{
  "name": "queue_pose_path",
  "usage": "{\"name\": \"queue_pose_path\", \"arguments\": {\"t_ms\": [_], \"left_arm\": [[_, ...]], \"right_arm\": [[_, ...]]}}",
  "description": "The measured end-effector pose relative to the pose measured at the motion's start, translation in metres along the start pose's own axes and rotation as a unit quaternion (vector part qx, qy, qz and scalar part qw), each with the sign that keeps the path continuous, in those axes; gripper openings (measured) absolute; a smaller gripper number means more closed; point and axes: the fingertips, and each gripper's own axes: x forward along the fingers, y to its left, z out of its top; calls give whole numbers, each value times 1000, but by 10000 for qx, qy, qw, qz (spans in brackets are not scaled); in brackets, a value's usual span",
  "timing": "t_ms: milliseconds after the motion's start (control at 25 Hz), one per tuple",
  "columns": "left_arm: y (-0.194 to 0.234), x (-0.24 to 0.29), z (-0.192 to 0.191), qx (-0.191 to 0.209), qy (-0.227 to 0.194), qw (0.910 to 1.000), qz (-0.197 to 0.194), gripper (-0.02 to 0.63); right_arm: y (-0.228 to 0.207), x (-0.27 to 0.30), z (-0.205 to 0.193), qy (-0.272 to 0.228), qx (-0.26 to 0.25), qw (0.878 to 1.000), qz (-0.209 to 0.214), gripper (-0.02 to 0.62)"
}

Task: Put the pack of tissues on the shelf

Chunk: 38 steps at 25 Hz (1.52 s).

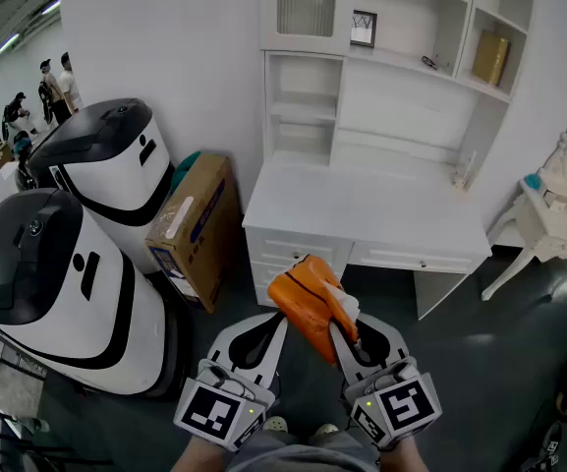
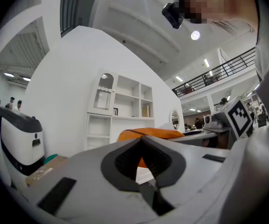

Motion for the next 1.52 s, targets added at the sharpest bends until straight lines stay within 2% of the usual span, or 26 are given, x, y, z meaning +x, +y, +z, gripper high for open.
{"name": "queue_pose_path", "arguments": {"t_ms": [120,320,880,1160,1240,1520], "left_arm": [[4,-3,0,92,-14,10000,-13,26],[17,-9,-1,-6,-49,10000,-82,26],[45,-18,-4,28,-99,9995,-305,26],[51,-10,-16,-111,-13,9993,-370,26],[55,-4,-21,-147,89,9992,-349,26],[79,34,-21,-55,-1,9999,-99,26]], "right_arm": [[4,3,0,-6,-22,10000,-29,75],[14,11,-1,28,-41,10000,-81,75],[33,28,-6,50,1,9994,-333,78],[23,32,-15,146,56,9987,-492,80],[19,38,-19,176,46,9988,-465,80],[-13,74,-16,131,2,9996,-252,80]]}}
